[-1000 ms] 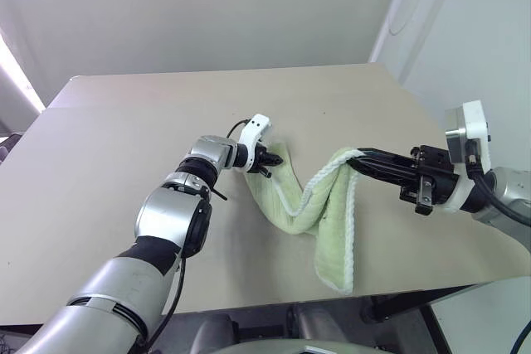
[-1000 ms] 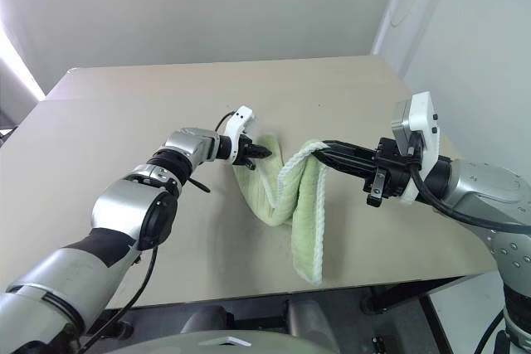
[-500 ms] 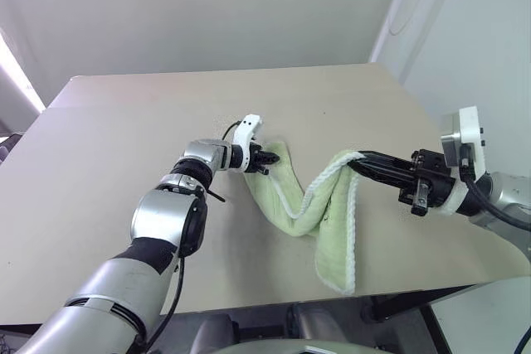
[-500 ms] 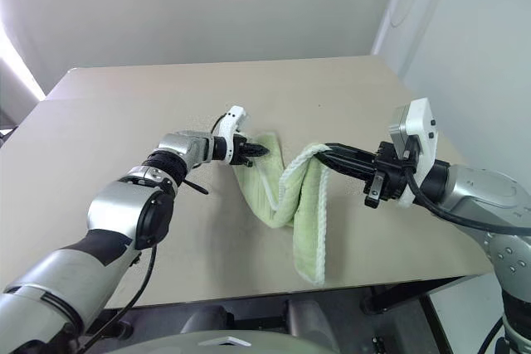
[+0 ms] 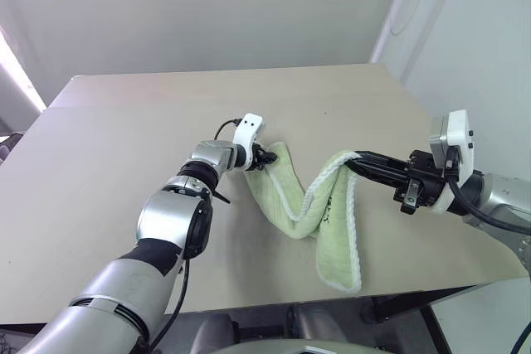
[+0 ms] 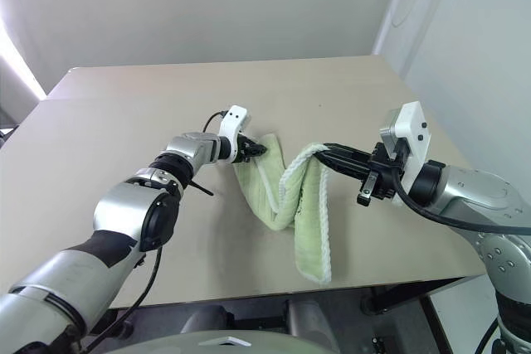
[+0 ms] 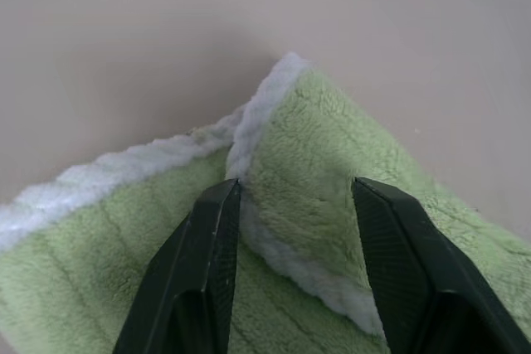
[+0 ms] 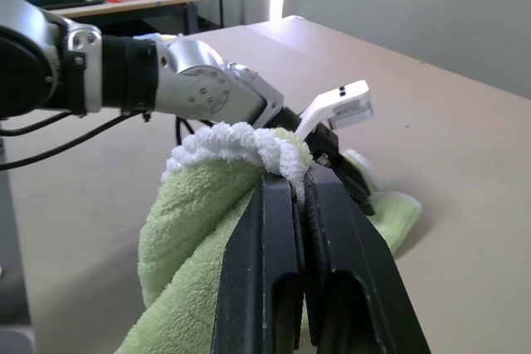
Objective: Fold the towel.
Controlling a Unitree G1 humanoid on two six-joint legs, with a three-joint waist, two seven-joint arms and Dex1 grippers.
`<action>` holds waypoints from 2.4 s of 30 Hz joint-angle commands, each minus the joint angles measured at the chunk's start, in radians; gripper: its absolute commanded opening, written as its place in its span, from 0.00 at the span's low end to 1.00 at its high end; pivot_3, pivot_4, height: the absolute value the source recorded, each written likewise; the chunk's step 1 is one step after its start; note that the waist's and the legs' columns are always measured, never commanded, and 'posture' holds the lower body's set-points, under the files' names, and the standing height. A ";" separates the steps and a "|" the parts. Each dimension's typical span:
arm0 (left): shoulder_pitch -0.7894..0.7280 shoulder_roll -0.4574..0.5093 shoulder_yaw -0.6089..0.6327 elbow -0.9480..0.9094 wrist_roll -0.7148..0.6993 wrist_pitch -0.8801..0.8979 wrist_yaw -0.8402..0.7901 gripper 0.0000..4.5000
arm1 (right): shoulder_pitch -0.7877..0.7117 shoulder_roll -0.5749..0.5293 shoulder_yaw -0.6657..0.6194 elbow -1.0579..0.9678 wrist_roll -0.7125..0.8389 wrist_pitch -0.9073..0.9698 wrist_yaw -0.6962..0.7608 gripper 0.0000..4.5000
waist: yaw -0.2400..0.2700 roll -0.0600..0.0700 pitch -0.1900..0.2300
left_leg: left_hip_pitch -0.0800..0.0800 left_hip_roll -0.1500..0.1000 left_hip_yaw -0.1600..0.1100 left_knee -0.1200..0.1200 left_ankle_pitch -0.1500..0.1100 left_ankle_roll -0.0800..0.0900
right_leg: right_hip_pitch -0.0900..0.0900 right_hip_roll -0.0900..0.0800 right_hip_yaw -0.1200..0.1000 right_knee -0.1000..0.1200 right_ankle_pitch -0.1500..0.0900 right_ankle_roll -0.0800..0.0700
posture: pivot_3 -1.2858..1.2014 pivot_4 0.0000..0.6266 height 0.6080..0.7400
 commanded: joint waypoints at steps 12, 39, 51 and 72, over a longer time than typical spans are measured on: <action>-0.047 0.003 0.057 0.000 -0.008 -0.069 0.106 0.51 | 0.041 0.002 -0.040 -0.057 -0.004 -0.017 -0.042 0.00 | -0.002 0.000 0.000 | 0.000 0.000 0.000 0.000 0.000 0.000 | 0.000 0.000 0.000 0.000 0.000 0.000 | 0.52 0.00 0.79; -0.016 -0.023 0.102 -0.006 -0.037 -0.116 0.037 0.01 | 0.041 -0.005 -0.025 -0.057 -0.022 -0.009 -0.075 0.00 | -0.001 0.000 0.000 | 0.000 0.000 0.000 0.000 0.000 0.000 | 0.001 0.000 0.000 -0.001 0.000 0.000 | 0.52 0.00 0.79; -0.145 0.115 0.268 -0.017 -0.198 -0.053 -0.040 0.01 | 0.026 0.011 0.019 -0.034 -0.101 -0.037 -0.059 0.00 | -0.004 0.000 0.000 | 0.000 0.000 0.000 -0.001 0.000 0.000 | 0.001 0.000 0.000 -0.001 0.000 0.000 | 0.52 0.00 0.79; -0.239 0.377 0.438 0.004 -0.265 -0.017 0.480 0.01 | -0.531 0.168 0.186 0.699 -0.766 -0.493 -0.281 0.00 | -0.005 0.000 0.001 | 0.001 0.000 0.000 -0.002 0.000 0.000 | -0.002 0.000 0.000 0.001 0.002 0.004 | 0.52 0.00 0.79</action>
